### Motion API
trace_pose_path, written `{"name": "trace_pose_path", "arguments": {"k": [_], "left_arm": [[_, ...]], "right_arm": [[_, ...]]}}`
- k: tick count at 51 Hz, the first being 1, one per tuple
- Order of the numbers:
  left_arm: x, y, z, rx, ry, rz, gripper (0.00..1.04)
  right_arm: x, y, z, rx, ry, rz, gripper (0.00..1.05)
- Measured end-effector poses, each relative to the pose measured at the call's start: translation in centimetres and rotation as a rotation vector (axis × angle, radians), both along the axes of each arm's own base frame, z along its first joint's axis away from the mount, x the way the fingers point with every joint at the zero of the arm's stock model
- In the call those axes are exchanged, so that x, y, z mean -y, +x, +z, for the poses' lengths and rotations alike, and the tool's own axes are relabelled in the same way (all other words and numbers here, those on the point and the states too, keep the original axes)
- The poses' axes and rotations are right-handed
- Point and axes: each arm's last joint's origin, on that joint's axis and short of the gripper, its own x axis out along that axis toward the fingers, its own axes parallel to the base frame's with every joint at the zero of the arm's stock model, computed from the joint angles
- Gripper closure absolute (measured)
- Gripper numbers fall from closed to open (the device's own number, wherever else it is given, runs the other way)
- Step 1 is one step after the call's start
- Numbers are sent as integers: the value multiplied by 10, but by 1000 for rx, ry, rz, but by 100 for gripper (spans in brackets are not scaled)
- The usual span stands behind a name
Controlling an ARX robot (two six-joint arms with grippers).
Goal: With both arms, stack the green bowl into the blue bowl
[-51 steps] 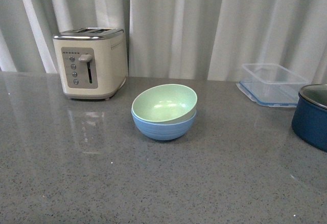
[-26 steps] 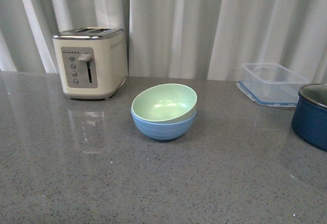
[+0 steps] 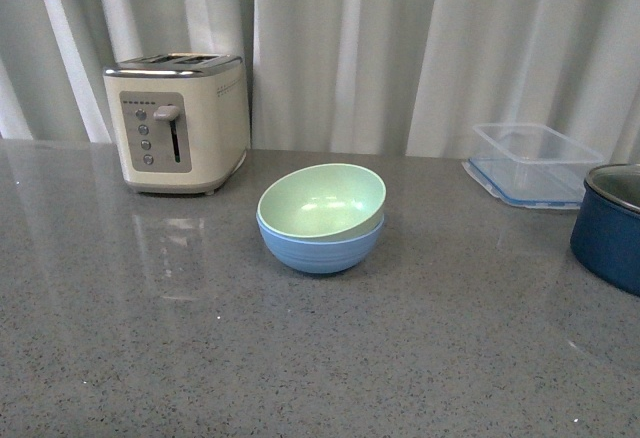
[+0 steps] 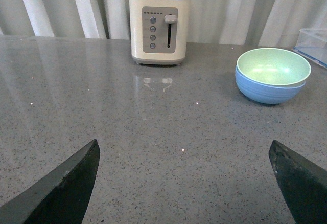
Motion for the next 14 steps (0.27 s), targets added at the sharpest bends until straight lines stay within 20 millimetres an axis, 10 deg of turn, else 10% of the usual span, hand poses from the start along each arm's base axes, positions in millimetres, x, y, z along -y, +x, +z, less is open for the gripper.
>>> {"name": "trace_pose_path", "arguments": {"k": [14], "left_arm": [[0, 0, 0, 0, 0, 0, 7]], "right_arm": [[0, 0, 0, 0, 0, 0, 10]]}}
